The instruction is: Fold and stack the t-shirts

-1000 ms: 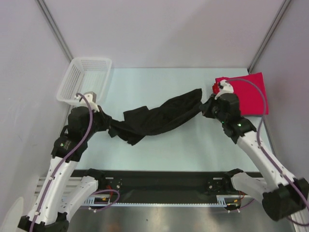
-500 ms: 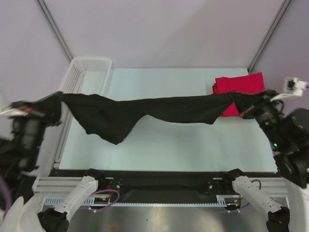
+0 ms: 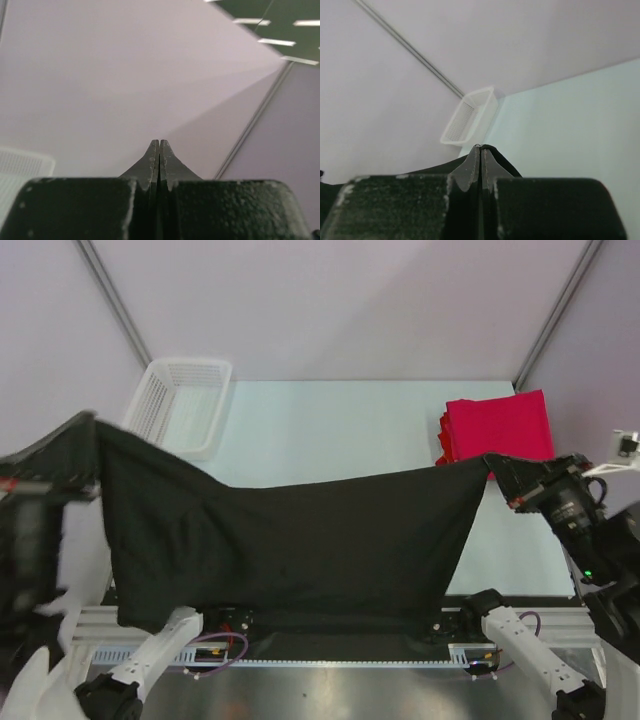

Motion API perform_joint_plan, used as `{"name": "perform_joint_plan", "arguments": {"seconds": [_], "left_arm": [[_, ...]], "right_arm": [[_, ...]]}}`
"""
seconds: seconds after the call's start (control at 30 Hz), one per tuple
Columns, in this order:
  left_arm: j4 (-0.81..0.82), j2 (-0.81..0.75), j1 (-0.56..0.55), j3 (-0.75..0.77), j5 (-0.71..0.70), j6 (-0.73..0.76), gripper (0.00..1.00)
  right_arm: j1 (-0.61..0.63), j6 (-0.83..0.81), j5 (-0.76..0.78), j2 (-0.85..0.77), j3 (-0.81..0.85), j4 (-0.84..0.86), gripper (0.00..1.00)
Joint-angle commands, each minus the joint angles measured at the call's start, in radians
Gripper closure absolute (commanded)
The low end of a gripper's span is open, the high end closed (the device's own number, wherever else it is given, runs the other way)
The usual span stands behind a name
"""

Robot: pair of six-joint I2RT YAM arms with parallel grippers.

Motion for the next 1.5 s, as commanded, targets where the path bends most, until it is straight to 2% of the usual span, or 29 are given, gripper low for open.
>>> {"name": "perform_joint_plan", "arguments": {"seconds": [0.0,0.17,0.23,0.33,0.37,0.4,0.47,0.6,0.67,0.8,0.93,1.03,1.07,1.13,1.17,1.23,1.27,1.3,1.33,1.47], "left_arm": [[0.098,0.101,0.001,-0.198,-0.056,-0.013,1.0],[0.267,0.247,0.002,-0.398,-0.079,-0.01,1.0],[0.312,0.304,0.002,-0.417,-0.092,-0.001,1.0],[0.347,0.442,0.004,-0.345,-0.115,0.044,1.0],[0.349,0.511,0.004,-0.27,-0.122,0.058,1.0],[0.347,0.537,0.005,-0.228,-0.126,0.082,1.0],[0.362,0.6,0.007,-0.102,-0.125,0.13,1.0],[0.447,0.652,0.008,0.074,-0.12,0.19,1.0],[0.497,0.663,0.007,0.146,-0.091,0.203,1.0],[0.603,0.666,0.007,0.148,-0.07,0.231,1.0],[0.588,0.683,0.007,0.134,-0.067,0.265,1.0],[0.609,0.64,0.007,-0.031,-0.042,0.262,1.0],[0.649,0.595,0.007,-0.156,-0.043,0.257,1.0],[0.697,0.538,0.007,-0.293,-0.045,0.234,1.0],[0.707,0.467,0.007,-0.435,-0.039,0.207,1.0],[0.724,0.389,-0.001,-0.577,-0.031,0.173,1.0],[0.729,0.313,-0.008,-0.716,-0.022,0.138,1.0],[0.734,0.268,-0.016,-0.781,-0.016,0.125,1.0],[0.732,0.231,-0.033,-0.9,-0.023,0.118,1.0],[0.625,0.038,-0.079,-1.103,-0.03,0.024,1.0]], "right_arm": [[0.002,0.023,0.069,0.047,-0.083,0.059,1.0],[-0.004,0.025,0.164,0.146,-0.249,0.235,1.0],[-0.021,0.027,0.169,0.228,-0.274,0.328,1.0],[-0.119,0.045,0.059,0.379,-0.249,0.439,1.0],[-0.195,0.08,-0.045,0.421,-0.23,0.462,1.0],[-0.231,0.097,-0.099,0.514,-0.178,0.48,1.0],[-0.288,0.118,-0.22,0.6,-0.093,0.508,1.0],[-0.372,0.137,-0.296,0.74,0.182,0.507,1.0],[-0.394,0.149,-0.333,0.786,0.25,0.513,1.0],[-0.449,0.189,-0.405,0.84,0.324,0.545,1.0],[-0.471,0.197,-0.489,0.849,0.271,0.629,1.0],[-0.466,0.2,-0.523,0.835,0.147,0.703,1.0],[-0.462,0.2,-0.543,0.832,0.074,0.715,1.0],[-0.459,0.192,-0.573,0.823,-0.006,0.737,1.0],[-0.454,0.192,-0.577,0.812,-0.054,0.746,1.0],[-0.451,0.189,-0.571,0.768,-0.224,0.795,1.0],[-0.449,0.186,-0.566,0.751,-0.281,0.83,1.0],[-0.446,0.18,-0.56,0.718,-0.392,0.861,1.0],[-0.445,0.172,-0.552,0.705,-0.435,0.87,1.0],[-0.426,0.11,-0.537,0.654,-0.62,0.861,1.0]]}}
